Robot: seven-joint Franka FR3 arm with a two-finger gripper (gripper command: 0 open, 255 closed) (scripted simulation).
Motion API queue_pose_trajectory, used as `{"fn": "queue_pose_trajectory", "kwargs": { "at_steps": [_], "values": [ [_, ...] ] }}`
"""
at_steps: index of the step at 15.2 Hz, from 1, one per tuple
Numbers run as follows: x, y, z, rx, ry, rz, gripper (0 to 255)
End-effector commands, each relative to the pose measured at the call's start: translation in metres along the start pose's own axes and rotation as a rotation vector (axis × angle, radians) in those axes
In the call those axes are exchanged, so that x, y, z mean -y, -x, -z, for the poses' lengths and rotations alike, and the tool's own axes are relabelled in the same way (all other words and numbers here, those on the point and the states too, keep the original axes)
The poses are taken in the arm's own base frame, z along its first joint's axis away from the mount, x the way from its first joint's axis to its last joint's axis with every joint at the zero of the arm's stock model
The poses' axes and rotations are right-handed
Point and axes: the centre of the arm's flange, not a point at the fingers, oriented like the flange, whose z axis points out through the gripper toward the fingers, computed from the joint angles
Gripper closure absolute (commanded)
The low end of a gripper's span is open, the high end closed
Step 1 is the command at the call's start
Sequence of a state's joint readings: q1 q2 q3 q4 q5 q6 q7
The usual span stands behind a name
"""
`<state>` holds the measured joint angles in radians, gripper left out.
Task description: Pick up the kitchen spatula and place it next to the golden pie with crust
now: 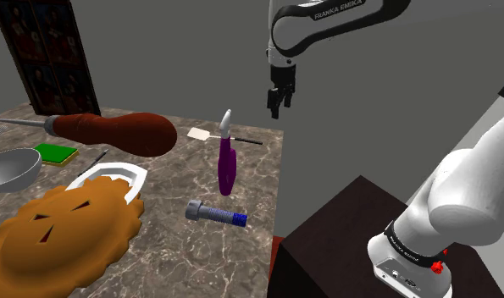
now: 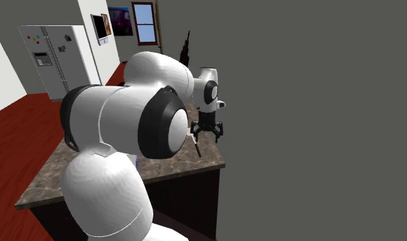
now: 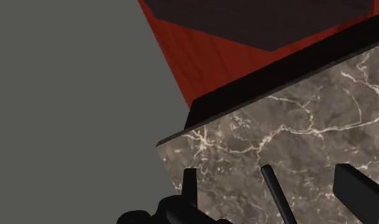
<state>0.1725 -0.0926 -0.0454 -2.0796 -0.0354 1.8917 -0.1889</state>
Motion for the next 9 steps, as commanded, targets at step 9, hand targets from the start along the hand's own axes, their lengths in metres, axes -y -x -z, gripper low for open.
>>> {"fn": "queue_pose_trajectory", "kwargs": {
  "at_steps": [9],
  "values": [
    [0.051, -0.112, -0.038, -0.021, 0.014, 0.232, 0]
  ]
}}
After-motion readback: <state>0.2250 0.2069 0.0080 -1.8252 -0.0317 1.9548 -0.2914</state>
